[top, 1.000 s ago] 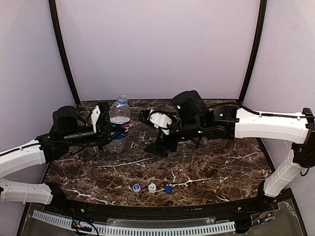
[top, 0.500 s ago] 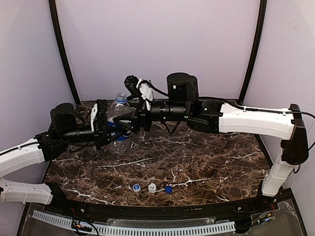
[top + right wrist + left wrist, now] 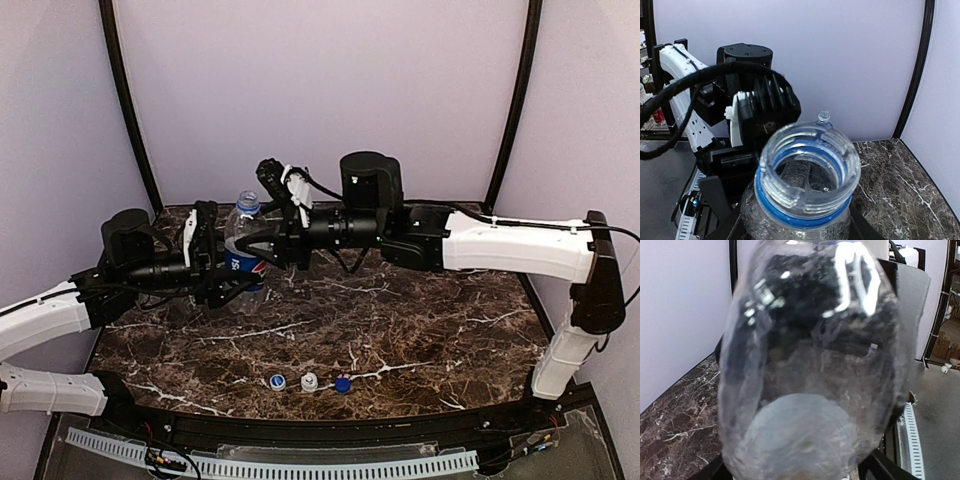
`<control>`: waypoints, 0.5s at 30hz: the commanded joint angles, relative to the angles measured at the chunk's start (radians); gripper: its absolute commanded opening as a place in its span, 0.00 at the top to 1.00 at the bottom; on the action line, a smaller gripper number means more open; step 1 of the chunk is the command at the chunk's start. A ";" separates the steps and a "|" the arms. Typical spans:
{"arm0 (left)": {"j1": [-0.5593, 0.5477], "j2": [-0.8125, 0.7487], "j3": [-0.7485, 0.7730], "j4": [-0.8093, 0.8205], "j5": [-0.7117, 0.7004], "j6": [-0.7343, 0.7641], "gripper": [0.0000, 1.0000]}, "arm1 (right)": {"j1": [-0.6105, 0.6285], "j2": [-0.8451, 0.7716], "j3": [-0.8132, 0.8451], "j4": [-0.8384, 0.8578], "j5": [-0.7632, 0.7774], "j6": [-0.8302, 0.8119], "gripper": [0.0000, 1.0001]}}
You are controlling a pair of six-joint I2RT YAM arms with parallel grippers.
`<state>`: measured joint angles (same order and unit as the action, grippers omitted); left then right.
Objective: Unscrew the bottle caps
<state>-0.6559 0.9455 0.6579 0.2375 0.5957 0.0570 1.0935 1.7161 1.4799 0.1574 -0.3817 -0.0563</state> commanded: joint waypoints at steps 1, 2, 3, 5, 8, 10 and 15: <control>0.008 -0.024 0.028 -0.006 0.007 0.024 0.05 | -0.013 -0.040 -0.057 -0.025 0.064 -0.077 0.65; 0.010 -0.031 0.033 -0.017 0.009 0.031 0.03 | -0.014 -0.045 -0.075 -0.035 0.084 -0.096 0.65; 0.012 -0.034 0.036 -0.023 0.015 0.042 0.02 | -0.014 -0.050 -0.092 -0.046 0.105 -0.113 0.65; 0.020 -0.042 0.053 -0.038 0.026 0.049 0.01 | -0.017 -0.054 -0.136 -0.058 0.130 -0.136 0.66; 0.036 -0.043 0.076 -0.041 0.058 0.039 0.01 | -0.014 -0.044 -0.173 -0.056 0.132 -0.159 0.66; 0.040 -0.035 0.095 -0.033 0.073 0.006 0.02 | -0.012 -0.022 -0.172 -0.054 0.111 -0.163 0.67; 0.041 -0.001 0.130 -0.092 0.076 0.019 0.26 | -0.004 0.030 -0.140 -0.046 0.101 -0.176 0.67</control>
<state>-0.6197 0.9257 0.7528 0.2039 0.6456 0.0704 1.0843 1.7054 1.3121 0.0822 -0.2798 -0.2062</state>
